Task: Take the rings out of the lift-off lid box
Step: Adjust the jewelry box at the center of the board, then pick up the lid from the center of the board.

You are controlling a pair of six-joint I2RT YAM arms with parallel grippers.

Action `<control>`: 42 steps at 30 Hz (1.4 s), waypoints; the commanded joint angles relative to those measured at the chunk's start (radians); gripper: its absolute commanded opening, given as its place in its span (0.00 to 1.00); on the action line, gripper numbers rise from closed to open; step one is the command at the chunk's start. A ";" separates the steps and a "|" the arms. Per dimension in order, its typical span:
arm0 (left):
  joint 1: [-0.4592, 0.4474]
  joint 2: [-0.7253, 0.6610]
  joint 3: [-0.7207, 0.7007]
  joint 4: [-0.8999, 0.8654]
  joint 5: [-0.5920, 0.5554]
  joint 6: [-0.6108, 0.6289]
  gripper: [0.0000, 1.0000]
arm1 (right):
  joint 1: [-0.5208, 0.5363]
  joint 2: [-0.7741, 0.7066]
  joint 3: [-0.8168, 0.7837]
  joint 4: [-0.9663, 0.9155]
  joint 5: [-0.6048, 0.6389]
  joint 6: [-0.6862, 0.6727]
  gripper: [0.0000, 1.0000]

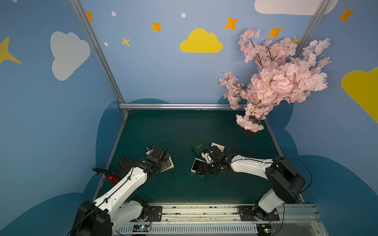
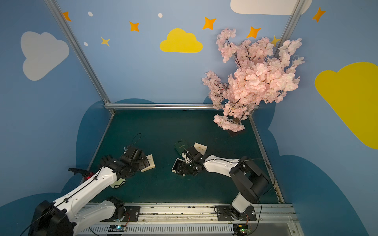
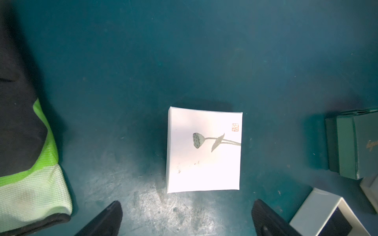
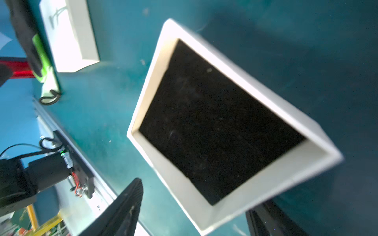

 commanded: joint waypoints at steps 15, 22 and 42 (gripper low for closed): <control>0.007 0.275 0.141 0.009 0.019 0.053 1.00 | -0.029 -0.056 -0.020 -0.019 0.025 -0.051 0.79; 0.007 0.384 0.184 0.030 0.006 0.078 0.99 | -0.038 -0.097 -0.039 -0.047 0.041 -0.098 0.81; 0.030 0.483 0.193 0.111 -0.022 0.145 1.00 | -0.042 -0.036 0.020 -0.091 0.080 -0.126 0.81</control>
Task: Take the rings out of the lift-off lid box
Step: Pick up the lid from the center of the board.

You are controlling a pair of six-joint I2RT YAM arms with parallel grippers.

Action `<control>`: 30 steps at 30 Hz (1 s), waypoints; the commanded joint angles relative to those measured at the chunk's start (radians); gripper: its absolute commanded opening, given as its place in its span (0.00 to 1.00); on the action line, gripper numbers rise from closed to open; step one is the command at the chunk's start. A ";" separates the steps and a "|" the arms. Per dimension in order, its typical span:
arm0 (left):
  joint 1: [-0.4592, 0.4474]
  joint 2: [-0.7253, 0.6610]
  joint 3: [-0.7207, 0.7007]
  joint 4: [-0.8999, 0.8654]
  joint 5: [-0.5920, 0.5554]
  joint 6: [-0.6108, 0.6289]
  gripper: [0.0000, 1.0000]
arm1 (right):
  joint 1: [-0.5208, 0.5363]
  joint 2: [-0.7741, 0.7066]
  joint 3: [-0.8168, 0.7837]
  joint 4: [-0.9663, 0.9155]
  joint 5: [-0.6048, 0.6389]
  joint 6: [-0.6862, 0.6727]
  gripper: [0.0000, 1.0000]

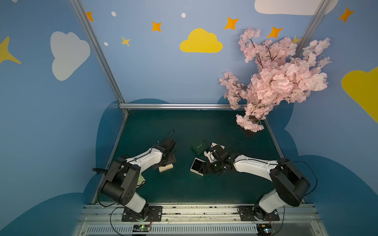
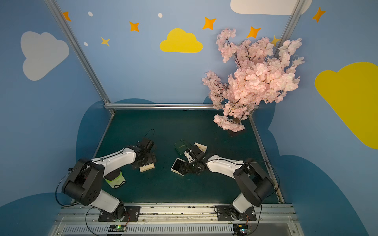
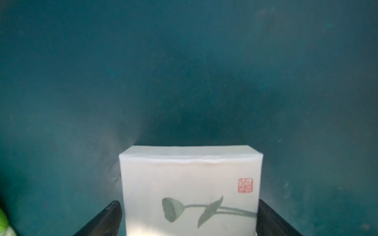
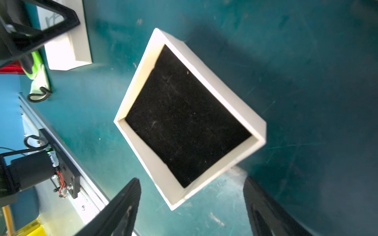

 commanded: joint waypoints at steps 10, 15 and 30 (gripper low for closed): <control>-0.002 0.046 0.006 0.064 0.078 0.064 0.89 | 0.002 0.052 0.077 -0.028 0.007 -0.042 0.78; -0.019 0.036 -0.007 0.100 0.091 0.098 0.85 | 0.006 0.064 0.093 -0.016 -0.009 -0.053 0.77; -0.099 0.038 0.029 0.056 0.043 0.157 0.83 | -0.007 -0.041 0.071 -0.076 0.076 -0.058 0.78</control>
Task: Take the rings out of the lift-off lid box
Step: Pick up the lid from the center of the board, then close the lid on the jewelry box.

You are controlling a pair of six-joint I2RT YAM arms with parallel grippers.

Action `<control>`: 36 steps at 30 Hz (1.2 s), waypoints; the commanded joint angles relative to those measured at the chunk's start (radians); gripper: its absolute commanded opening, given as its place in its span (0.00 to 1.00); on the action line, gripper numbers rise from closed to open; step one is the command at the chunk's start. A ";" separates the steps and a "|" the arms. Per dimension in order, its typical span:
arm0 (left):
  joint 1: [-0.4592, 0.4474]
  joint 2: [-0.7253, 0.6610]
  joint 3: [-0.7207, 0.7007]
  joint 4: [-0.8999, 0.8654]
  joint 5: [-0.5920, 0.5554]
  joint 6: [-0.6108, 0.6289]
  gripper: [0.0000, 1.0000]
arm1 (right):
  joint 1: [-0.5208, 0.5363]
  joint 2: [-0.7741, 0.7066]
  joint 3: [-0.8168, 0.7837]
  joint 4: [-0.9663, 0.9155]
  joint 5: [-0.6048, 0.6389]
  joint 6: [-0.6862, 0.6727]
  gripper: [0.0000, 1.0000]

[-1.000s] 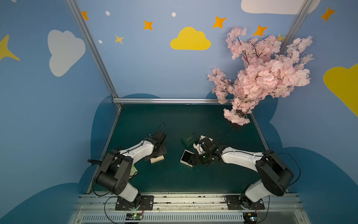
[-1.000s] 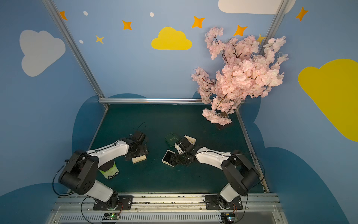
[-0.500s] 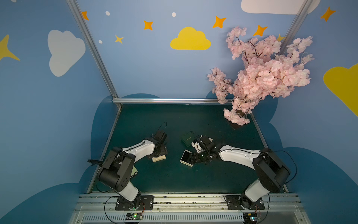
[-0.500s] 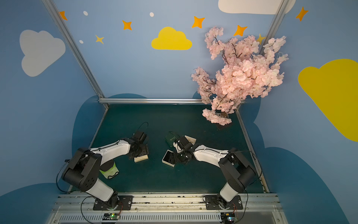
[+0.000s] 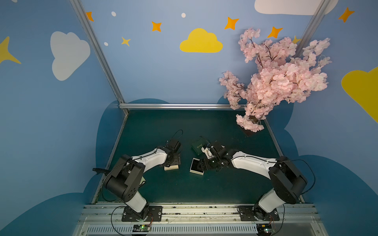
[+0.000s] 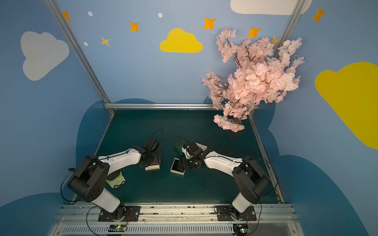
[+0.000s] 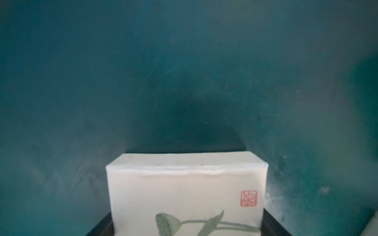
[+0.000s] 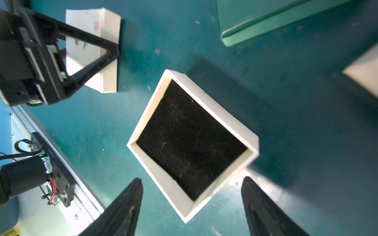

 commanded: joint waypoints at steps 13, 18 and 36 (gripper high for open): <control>-0.219 -0.088 0.130 -0.159 0.004 -0.012 0.83 | -0.053 -0.172 -0.180 0.066 0.063 0.128 0.79; -0.254 -0.089 0.153 -0.130 0.064 -0.017 0.83 | -0.066 -0.220 -0.255 0.083 0.071 0.155 0.79; -0.352 0.035 0.267 -0.126 0.082 0.022 0.84 | -0.131 -0.345 -0.425 0.223 -0.020 0.174 0.79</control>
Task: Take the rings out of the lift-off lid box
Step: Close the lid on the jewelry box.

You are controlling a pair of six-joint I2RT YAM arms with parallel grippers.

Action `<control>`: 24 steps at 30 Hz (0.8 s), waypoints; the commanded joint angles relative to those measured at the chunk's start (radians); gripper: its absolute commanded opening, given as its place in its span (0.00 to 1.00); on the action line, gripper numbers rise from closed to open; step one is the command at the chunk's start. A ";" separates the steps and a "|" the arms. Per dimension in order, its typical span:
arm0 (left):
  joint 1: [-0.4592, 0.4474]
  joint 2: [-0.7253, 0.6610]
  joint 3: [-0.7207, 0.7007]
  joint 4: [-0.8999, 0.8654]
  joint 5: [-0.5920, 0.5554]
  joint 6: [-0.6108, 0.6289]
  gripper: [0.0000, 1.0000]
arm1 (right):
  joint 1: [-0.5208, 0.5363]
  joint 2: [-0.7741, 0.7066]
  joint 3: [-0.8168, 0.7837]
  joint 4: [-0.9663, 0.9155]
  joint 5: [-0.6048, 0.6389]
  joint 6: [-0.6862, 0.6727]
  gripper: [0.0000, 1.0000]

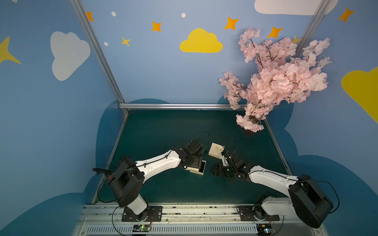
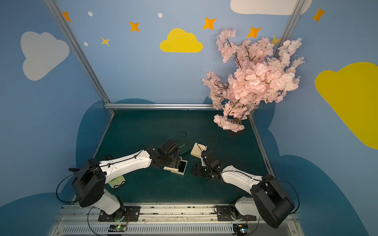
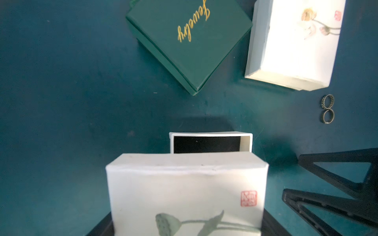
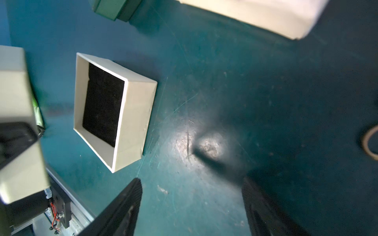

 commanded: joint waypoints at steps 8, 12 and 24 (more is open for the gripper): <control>-0.036 0.068 0.060 -0.039 -0.032 0.017 0.84 | -0.005 -0.170 -0.077 0.107 -0.075 -0.035 0.80; -0.044 0.093 0.077 -0.046 -0.039 0.028 0.84 | -0.006 -0.212 -0.096 0.121 -0.079 -0.040 0.80; -0.056 0.129 0.111 -0.068 -0.052 0.003 0.84 | -0.006 -0.267 -0.138 0.163 -0.085 -0.027 0.80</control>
